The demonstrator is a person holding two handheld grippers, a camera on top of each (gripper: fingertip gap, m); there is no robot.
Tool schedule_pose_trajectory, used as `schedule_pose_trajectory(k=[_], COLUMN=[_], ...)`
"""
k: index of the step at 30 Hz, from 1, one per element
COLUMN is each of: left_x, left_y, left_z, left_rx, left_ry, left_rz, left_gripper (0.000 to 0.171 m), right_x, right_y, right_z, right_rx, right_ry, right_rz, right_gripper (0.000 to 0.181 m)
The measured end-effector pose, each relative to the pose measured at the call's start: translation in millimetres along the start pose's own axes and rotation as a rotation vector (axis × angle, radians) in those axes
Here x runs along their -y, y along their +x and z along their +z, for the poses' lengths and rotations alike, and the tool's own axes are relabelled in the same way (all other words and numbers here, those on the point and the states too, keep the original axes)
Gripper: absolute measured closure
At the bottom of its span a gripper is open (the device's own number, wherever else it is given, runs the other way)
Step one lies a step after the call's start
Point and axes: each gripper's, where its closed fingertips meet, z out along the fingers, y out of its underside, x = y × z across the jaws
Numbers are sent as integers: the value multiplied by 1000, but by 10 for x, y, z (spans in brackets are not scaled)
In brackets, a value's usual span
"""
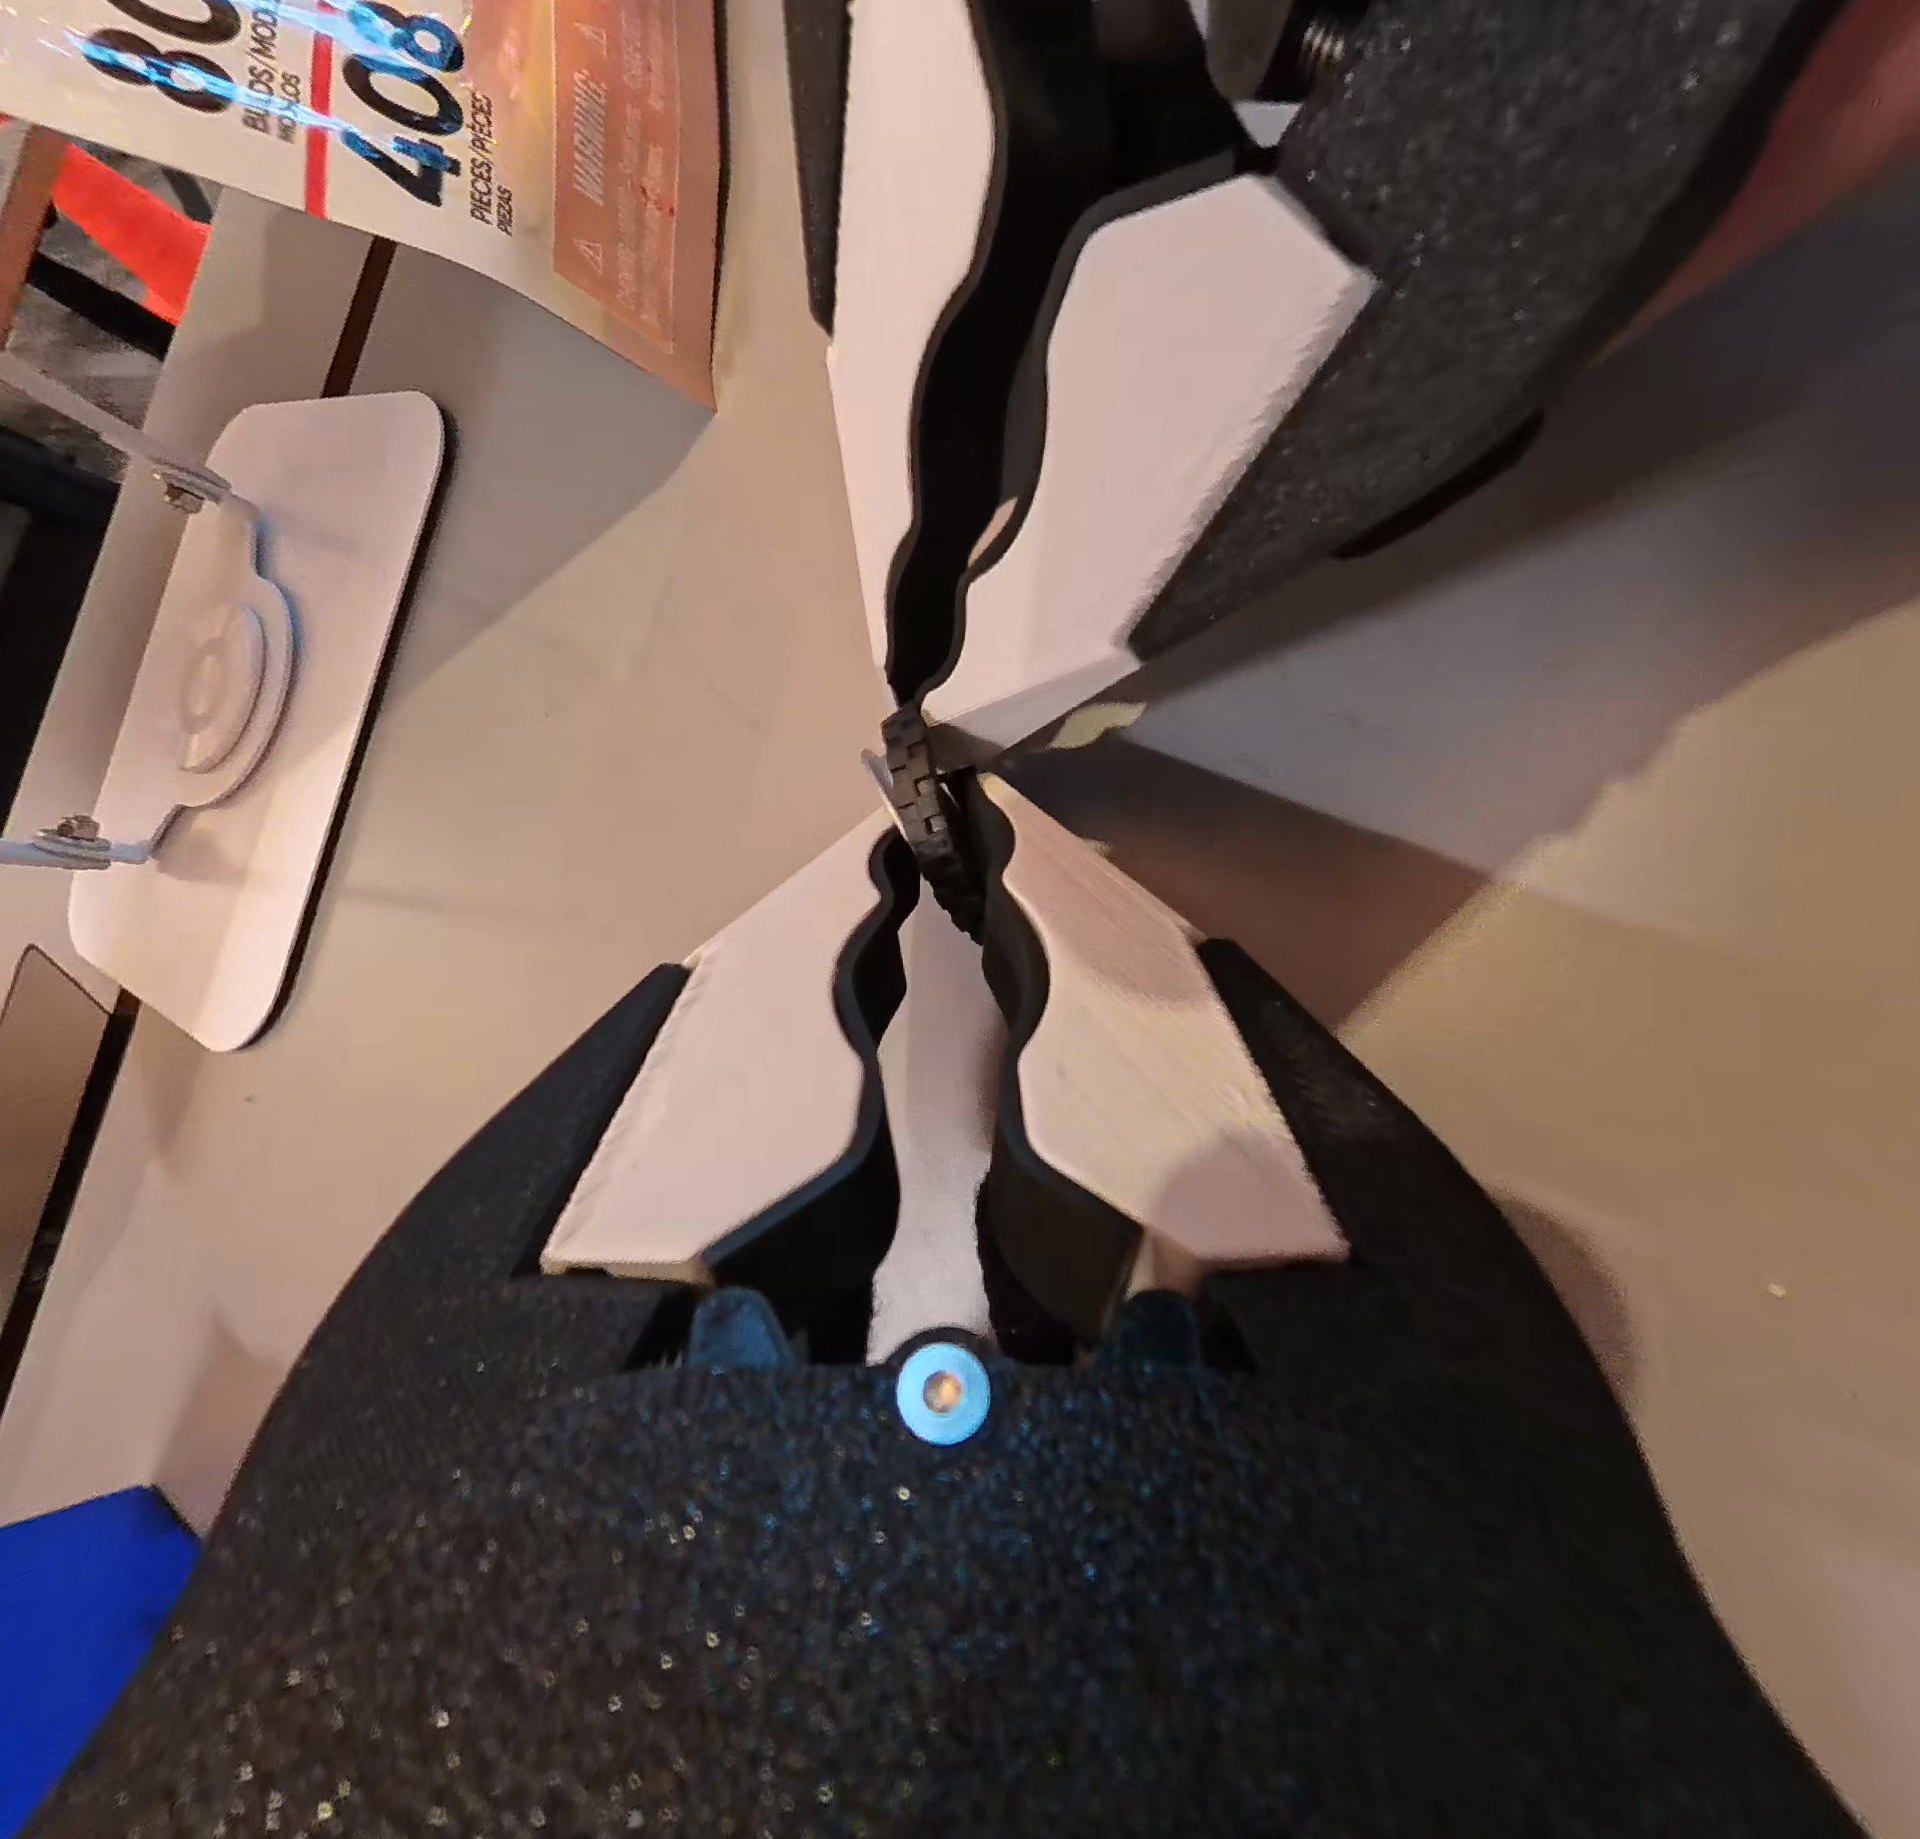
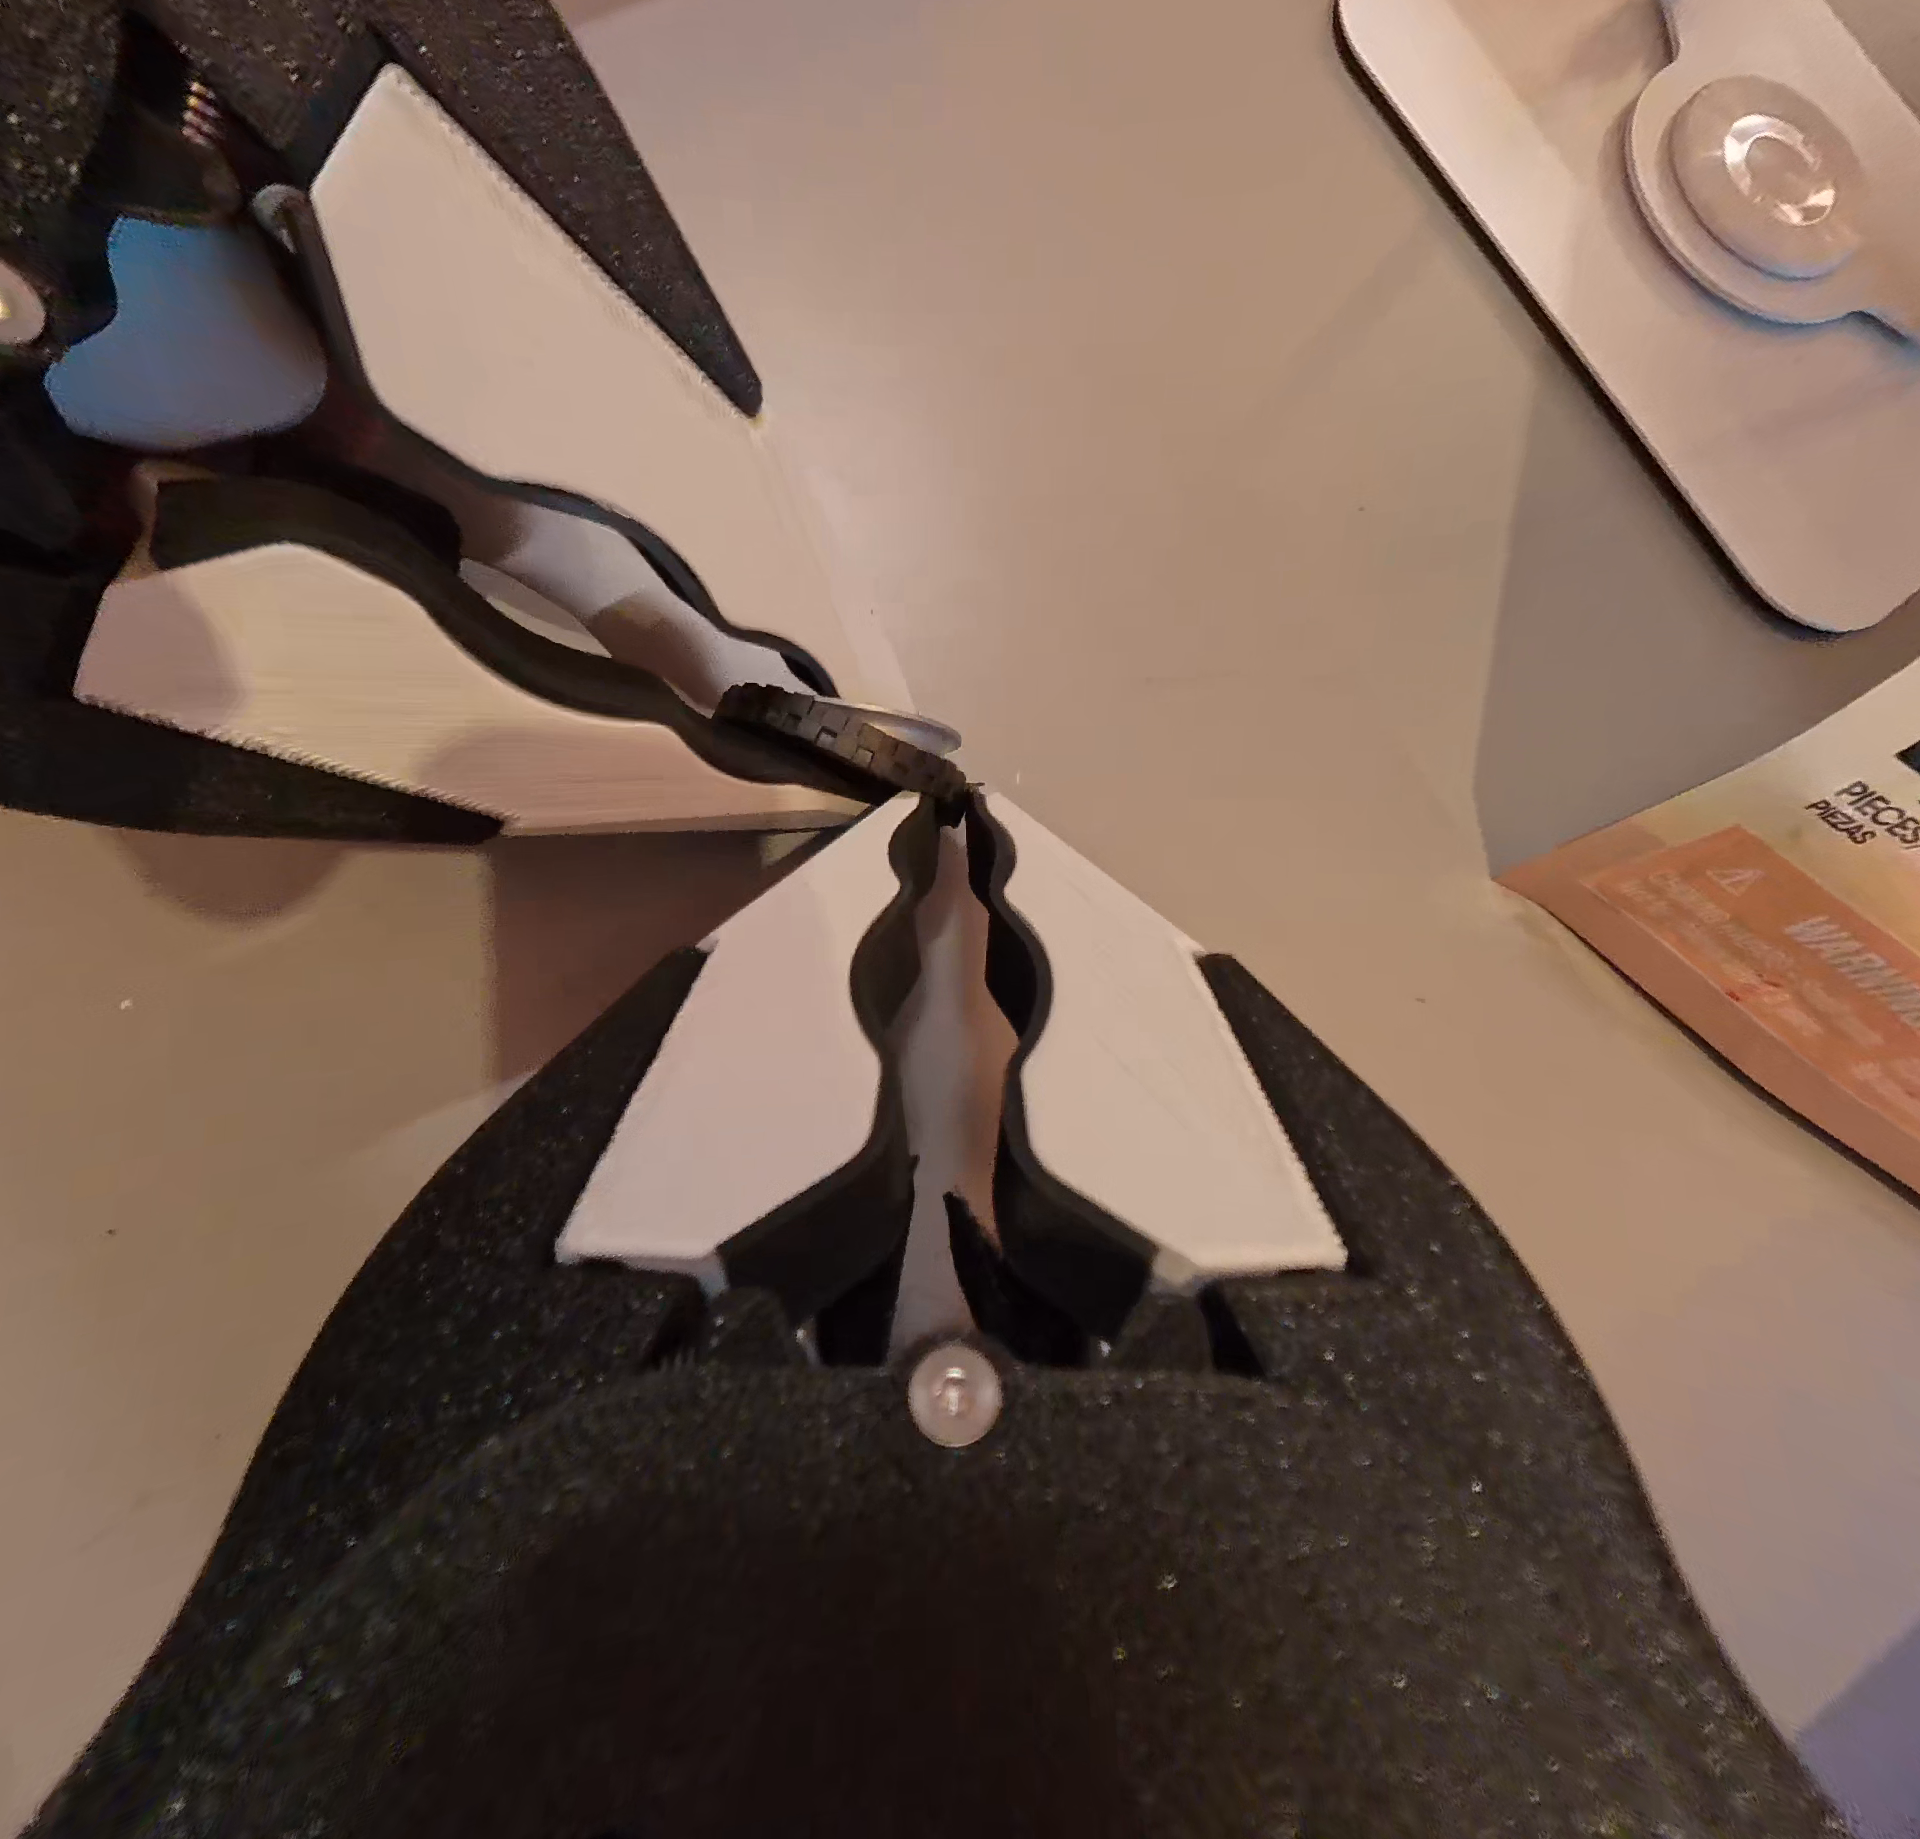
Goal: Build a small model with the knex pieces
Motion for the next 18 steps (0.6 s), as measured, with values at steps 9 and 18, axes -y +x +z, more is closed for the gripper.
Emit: schedule_pose_trajectory(k=[9,18], left_x=[12,65], left_y=[-22,-18], left_z=[19,52], left_rx=[49,59], left_ry=[1,13], left_rz=[84,143], left_gripper=[167,167], right_x=[6,-16], right_y=[35,73], right_z=[41,37], right_rx=[56,98], right_ry=[15,17], right_rz=[74,135], right_gripper=[178,178])
